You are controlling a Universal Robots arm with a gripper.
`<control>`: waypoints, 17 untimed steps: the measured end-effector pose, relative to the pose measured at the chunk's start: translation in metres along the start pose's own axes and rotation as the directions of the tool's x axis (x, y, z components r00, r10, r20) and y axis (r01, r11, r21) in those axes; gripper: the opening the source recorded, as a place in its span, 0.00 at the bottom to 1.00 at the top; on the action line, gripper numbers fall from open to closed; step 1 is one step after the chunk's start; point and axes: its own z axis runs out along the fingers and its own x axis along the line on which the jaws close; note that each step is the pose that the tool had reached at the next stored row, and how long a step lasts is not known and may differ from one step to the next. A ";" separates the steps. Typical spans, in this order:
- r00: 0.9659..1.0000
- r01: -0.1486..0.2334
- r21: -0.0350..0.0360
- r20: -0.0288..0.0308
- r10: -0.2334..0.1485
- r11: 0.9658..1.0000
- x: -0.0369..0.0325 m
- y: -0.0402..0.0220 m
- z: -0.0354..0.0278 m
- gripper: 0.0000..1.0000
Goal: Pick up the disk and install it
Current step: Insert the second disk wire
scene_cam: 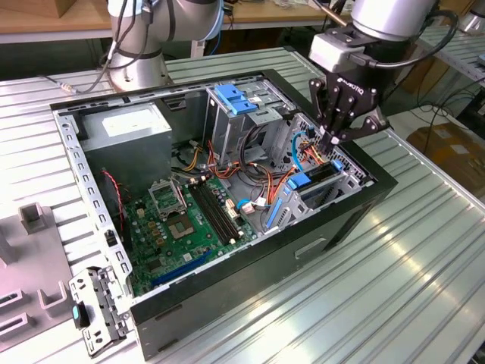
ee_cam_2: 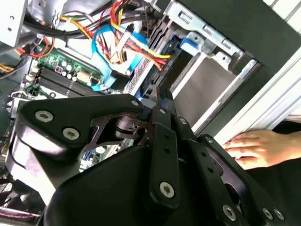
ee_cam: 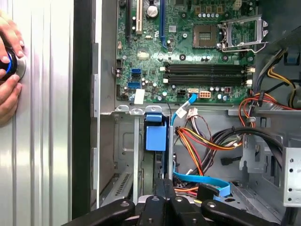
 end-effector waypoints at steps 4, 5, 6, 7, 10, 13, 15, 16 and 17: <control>1.000 0.000 -0.005 0.001 0.000 1.000 -0.0033 0.0095 -0.0041 0.11; 1.000 0.001 -0.007 -0.001 -0.001 1.000 -0.0119 0.0098 -0.0104 0.11; 1.000 0.001 -0.007 -0.004 -0.001 1.000 -0.0192 0.0097 -0.0153 0.11; 1.000 0.001 -0.008 -0.008 -0.001 1.000 -0.0245 0.0095 -0.0180 0.11; 0.999 0.001 -0.009 -0.049 -0.001 1.000 -0.0429 0.0087 -0.0203 0.11; 0.996 0.001 -0.015 -0.089 -0.003 1.000 -0.0585 0.0067 -0.0208 0.11; 0.994 0.001 -0.016 -0.107 -0.003 1.000 -0.0636 0.0042 -0.0197 0.11; 0.994 0.001 -0.016 -0.112 -0.003 1.000 -0.0651 0.0035 -0.0189 0.11; 0.993 0.001 -0.016 -0.118 -0.003 1.000 -0.0662 0.0034 -0.0171 0.11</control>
